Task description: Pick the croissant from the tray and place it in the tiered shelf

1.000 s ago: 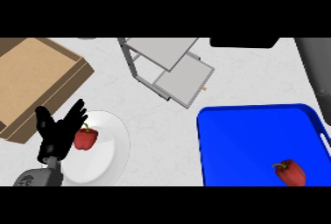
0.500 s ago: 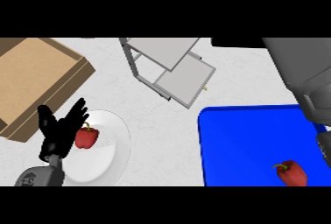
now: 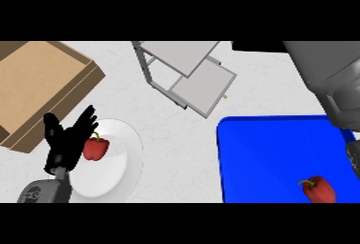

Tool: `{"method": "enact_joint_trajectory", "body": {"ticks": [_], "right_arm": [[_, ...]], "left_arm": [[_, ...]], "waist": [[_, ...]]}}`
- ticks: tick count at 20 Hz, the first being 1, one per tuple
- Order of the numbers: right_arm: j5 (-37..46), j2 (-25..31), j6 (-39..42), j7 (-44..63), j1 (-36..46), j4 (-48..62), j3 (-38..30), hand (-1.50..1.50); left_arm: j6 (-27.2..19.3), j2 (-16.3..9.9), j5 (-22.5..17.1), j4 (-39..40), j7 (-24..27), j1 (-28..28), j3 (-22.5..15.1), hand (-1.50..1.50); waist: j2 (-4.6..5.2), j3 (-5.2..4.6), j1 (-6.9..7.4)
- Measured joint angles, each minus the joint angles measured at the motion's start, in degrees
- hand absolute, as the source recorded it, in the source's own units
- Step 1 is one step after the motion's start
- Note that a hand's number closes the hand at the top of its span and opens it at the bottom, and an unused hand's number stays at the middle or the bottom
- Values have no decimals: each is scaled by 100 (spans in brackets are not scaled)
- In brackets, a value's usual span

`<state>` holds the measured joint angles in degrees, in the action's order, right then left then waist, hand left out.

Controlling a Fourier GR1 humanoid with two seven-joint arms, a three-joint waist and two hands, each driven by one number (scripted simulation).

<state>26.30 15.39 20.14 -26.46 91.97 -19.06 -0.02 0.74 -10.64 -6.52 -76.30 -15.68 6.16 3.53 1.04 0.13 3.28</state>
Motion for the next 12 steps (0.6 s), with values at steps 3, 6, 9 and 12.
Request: {"method": "enact_joint_trajectory", "body": {"ticks": [3,6,9,12], "right_arm": [[79,-27,-30,-145,71,165,6,150],[273,-31,-173,-294,109,262,118,150],[12,1,-133,-48,212,515,-214,-150],[-291,-56,-78,272,336,712,-555,-150]], "left_arm": [[25,-20,-12,72,22,16,48,0],[30,-10,-18,-23,-54,-14,33,0],[71,-31,-50,-95,-122,-42,36,0],[39,-6,-49,-70,-202,17,39,0]], "waist": [[-3,0,-15],[-5,-2,-12],[-3,-6,0],[-4,-9,-15]]}}
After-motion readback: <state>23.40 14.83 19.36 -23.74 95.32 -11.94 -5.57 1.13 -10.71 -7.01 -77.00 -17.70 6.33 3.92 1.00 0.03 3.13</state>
